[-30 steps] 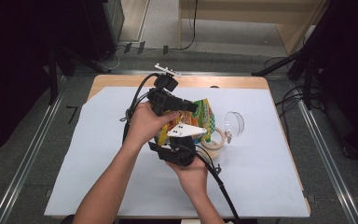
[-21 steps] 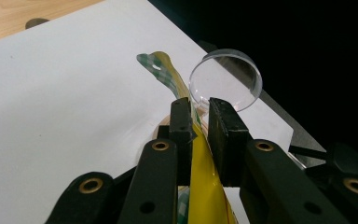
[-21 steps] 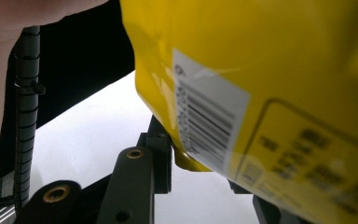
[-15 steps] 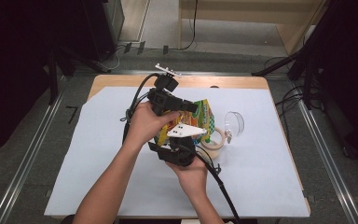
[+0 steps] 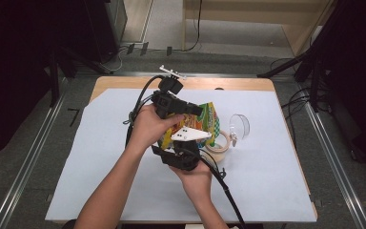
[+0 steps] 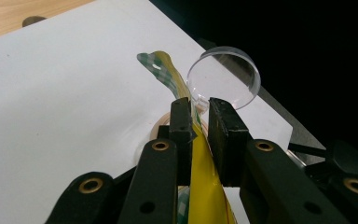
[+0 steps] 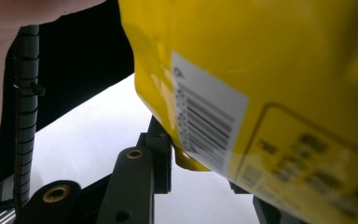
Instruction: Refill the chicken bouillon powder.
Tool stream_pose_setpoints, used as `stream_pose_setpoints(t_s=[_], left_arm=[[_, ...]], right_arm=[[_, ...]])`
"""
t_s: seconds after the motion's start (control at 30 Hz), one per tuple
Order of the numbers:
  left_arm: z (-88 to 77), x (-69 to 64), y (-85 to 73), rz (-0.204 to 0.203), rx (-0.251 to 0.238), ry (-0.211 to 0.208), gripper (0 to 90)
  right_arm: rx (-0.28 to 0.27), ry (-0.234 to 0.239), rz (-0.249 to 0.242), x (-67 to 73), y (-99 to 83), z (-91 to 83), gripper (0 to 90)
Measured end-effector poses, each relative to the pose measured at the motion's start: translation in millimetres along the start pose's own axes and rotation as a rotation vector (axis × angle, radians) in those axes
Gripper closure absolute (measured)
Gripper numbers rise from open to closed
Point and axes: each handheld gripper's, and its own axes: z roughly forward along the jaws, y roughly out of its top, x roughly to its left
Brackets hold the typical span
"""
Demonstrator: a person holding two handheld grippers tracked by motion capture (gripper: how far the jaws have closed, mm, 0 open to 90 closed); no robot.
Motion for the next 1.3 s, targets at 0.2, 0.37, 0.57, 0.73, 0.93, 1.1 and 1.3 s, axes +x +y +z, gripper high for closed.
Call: stream_pose_setpoints(t_s=[0.2, 0.37, 0.57, 0.73, 0.93, 1.1, 1.3], left_arm=[[4.4, -8.3, 0.0, 0.015, 0.013, -0.009, 80.3], [6.2, -15.2, 0.1, 0.036, 0.019, -0.007, 80.4], [5.7, -16.9, 0.3, 0.041, 0.013, -0.007, 80.5], [4.6, -16.4, 0.6, 0.04, 0.002, 0.001, 79.8], [5.4, -12.3, 0.4, 0.03, 0.007, 0.004, 79.7], [7.0, -8.9, 0.5, 0.019, 0.008, -0.007, 79.7], [6.7, -10.4, 0.4, 0.026, 0.007, -0.007, 79.6]], right_arm=[[-0.014, 0.012, 0.016, -1.6, -5.6, -5.6, 68.8], [-0.021, 0.004, 0.014, -2.2, -8.2, -7.0, 69.0], [-0.023, 0.005, 0.012, -1.3, -7.7, -9.4, 69.1], [-0.012, 0.008, 0.009, 0.4, -4.0, -10.8, 69.0], [0.008, 0.013, 0.014, -0.1, -2.8, -10.6, 68.7], [0.031, 0.004, 0.003, -0.5, -3.0, -9.2, 68.7], [0.022, -0.001, 0.001, -0.5, -3.6, -9.5, 69.1]])
